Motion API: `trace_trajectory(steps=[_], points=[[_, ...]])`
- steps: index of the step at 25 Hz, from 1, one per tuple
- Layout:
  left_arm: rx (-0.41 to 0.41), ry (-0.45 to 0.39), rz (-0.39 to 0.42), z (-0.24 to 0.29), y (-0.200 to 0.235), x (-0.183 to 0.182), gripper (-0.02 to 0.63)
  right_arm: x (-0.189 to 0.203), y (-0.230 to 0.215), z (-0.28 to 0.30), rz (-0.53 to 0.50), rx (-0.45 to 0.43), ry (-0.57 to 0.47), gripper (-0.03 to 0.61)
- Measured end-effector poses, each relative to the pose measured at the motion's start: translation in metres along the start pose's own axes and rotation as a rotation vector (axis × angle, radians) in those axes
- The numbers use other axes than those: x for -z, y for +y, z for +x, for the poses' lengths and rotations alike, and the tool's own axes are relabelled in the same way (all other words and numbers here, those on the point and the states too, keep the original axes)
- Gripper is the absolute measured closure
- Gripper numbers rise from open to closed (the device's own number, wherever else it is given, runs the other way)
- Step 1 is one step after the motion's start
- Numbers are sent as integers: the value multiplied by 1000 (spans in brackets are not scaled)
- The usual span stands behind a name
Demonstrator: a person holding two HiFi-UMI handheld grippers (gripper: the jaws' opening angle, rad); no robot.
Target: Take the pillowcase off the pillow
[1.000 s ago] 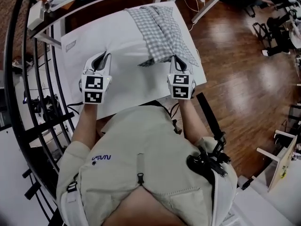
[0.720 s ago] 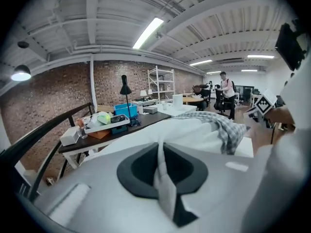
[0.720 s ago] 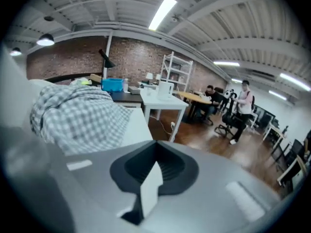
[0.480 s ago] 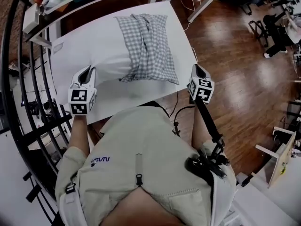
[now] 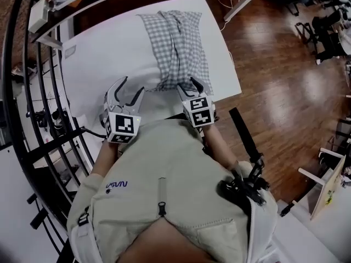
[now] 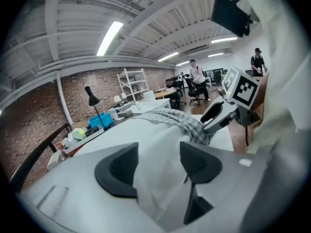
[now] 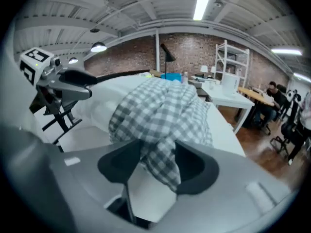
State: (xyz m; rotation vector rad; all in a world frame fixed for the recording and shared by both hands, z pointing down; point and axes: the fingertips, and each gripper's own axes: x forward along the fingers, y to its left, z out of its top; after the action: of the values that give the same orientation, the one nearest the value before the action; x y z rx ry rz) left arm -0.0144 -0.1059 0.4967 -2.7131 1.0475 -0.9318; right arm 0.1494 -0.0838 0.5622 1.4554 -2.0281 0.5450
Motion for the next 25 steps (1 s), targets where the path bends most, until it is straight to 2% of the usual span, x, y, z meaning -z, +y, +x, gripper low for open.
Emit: trace_trajectory(steps=[1, 3, 4, 5, 6, 7, 8, 11, 15, 18, 21, 25], points=[[24, 40, 34, 12, -9, 9, 314, 8, 4, 6, -43, 1, 36, 360], [39, 132, 126, 34, -18, 32, 305, 24, 8, 15, -128, 28, 102, 360], [33, 165, 165, 41, -18, 41, 346, 31, 8, 19, -155, 43, 127, 361], [28, 178, 181, 45, -16, 45, 462, 37, 9, 20, -170, 55, 143, 372], [27, 171, 174, 45, -13, 43, 530, 39, 9, 20, -181, 67, 148, 419], [25, 152, 155, 42, -8, 36, 582, 37, 7, 18, -191, 82, 141, 462], [20, 127, 134, 39, -3, 27, 599, 31, 4, 15, -202, 103, 124, 499], [17, 59, 89, 30, 13, 7, 600, 6, -9, 1, -227, 166, 53, 553], [6, -17, 28, 21, 32, -24, 601, -30, -36, -22, -253, 245, -35, 565], [12, -53, -3, 19, 39, -40, 600, -47, -60, -32, -275, 317, -60, 566], [16, -77, -17, 19, 43, -50, 601, -46, -87, -37, -249, 393, -39, 568], [30, -68, -42, 18, 43, -48, 601, -17, -130, -36, -132, 453, 17, 572]])
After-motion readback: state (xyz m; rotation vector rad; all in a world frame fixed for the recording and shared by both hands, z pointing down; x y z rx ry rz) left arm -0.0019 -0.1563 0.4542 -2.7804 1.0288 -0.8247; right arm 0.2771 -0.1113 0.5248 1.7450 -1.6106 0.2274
